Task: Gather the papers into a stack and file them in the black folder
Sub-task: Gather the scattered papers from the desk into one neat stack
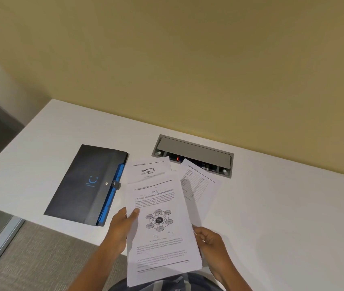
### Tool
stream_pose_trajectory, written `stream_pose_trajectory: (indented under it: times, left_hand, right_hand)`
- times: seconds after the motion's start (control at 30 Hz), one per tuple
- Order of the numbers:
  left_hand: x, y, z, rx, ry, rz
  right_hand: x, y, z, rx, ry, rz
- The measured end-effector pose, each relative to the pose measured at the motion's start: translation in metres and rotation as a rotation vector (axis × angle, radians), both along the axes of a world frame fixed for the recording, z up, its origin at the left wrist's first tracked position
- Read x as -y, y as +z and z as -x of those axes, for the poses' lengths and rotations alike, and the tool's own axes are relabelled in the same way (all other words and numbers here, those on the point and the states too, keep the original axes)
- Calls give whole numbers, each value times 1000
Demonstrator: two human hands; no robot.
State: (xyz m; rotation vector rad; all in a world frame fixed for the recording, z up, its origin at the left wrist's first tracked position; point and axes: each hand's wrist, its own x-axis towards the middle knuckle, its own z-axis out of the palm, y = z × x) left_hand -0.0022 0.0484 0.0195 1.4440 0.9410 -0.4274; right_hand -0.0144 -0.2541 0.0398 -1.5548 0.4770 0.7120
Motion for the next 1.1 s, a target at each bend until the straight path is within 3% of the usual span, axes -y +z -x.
stream_pose_trajectory:
  times: [0.23,0.4,0.7,0.83,1.1]
  left_hand:
    - [0,6,8,-2,68,-52]
    - [-1,12,19,0,121,-121]
    - [-16,13,49,-40,260,-96]
    - [-20,13,55,-33,311,-94]
    - [-17,20,50,-33,346,-111]
  right_hand:
    - [7,-2,-24,-4,128,68]
    - [18,-14,-82,199,139,493]
    - [29,-27,-157,285,613,963]
    - [26,-34,-163,229,745,1078]
    - [17,-38,-151,350,686,1102]
